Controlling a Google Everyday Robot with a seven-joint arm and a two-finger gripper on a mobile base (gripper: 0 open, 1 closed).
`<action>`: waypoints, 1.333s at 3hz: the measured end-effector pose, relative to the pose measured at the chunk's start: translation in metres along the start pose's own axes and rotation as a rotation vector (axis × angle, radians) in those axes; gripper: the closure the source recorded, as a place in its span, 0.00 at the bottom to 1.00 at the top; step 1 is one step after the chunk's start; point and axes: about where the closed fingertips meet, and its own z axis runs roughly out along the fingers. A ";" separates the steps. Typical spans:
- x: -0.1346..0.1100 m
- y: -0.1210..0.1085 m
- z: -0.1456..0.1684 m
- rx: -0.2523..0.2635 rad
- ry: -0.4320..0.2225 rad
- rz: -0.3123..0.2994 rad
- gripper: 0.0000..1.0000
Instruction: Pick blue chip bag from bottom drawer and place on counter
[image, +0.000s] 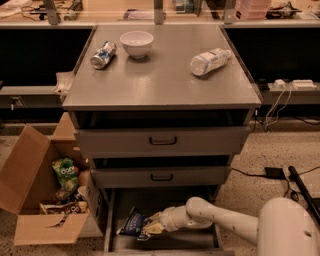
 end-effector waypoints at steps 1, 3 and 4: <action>0.005 0.005 -0.054 -0.023 -0.146 -0.067 1.00; 0.001 0.019 -0.086 -0.057 -0.214 -0.130 1.00; -0.046 0.053 -0.130 -0.120 -0.311 -0.254 1.00</action>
Offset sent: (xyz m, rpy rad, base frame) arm -0.0090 -0.0345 0.0246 0.1149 -0.0725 0.0060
